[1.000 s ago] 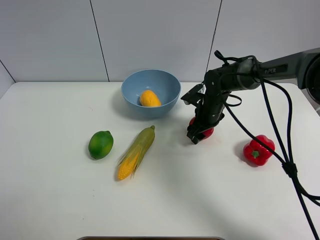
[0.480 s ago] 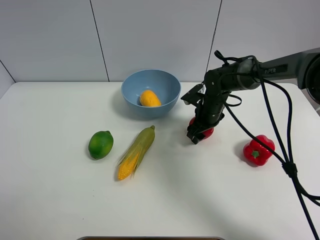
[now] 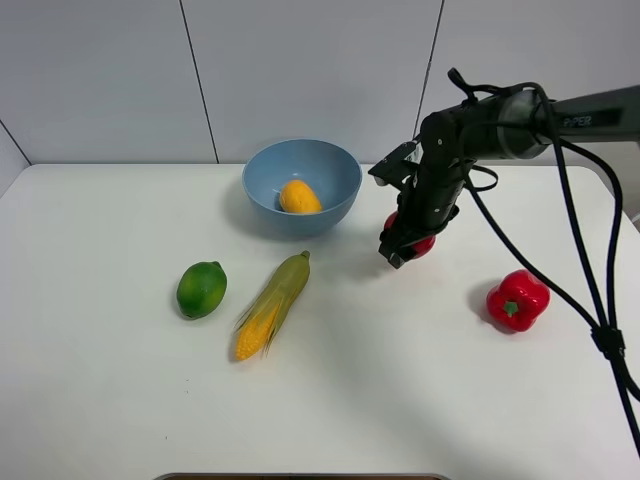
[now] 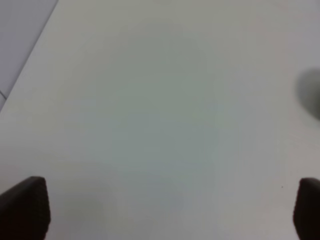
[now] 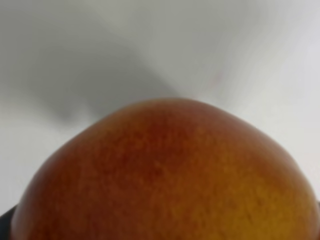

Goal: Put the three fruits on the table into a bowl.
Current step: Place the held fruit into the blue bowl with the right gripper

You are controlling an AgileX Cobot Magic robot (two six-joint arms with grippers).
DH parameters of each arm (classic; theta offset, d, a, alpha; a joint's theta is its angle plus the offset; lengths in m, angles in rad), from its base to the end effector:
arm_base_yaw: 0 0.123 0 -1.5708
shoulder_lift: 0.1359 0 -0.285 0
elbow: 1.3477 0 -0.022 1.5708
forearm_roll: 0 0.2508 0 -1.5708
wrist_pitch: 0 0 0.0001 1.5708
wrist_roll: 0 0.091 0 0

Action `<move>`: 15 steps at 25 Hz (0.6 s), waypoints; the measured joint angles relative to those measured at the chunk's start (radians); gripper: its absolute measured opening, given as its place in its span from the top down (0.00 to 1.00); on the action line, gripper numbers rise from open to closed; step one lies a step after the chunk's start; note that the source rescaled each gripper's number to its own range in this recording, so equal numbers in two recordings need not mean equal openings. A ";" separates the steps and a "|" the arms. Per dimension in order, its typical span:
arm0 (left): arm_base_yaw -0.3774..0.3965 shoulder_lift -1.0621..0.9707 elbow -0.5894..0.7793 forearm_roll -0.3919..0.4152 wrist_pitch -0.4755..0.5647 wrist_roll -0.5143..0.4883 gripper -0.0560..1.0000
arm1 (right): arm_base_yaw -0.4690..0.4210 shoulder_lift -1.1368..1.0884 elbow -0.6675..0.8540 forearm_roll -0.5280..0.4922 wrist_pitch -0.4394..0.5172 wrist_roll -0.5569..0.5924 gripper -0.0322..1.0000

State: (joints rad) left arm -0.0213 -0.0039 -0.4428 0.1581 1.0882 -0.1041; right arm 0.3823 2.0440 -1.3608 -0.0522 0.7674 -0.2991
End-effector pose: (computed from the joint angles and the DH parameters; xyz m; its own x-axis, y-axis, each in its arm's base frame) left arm -0.0007 0.0127 0.2600 -0.5186 -0.0189 -0.8548 -0.1136 0.9924 0.0470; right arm 0.3739 0.1468 0.1452 -0.7360 -0.6517 -0.1833 -0.6452 0.7572 -0.1017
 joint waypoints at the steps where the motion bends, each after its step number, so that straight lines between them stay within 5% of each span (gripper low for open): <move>1: 0.000 0.000 0.000 0.000 0.000 0.000 0.00 | 0.000 -0.017 0.000 -0.004 0.011 0.009 0.65; 15: 0.000 0.000 0.000 0.000 0.000 0.000 0.00 | 0.029 -0.277 0.000 -0.029 0.063 0.071 0.65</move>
State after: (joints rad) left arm -0.0213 -0.0039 -0.4428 0.1581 1.0882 -0.1041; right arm 0.4116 1.7673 -1.3608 -0.0815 0.8301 -0.2283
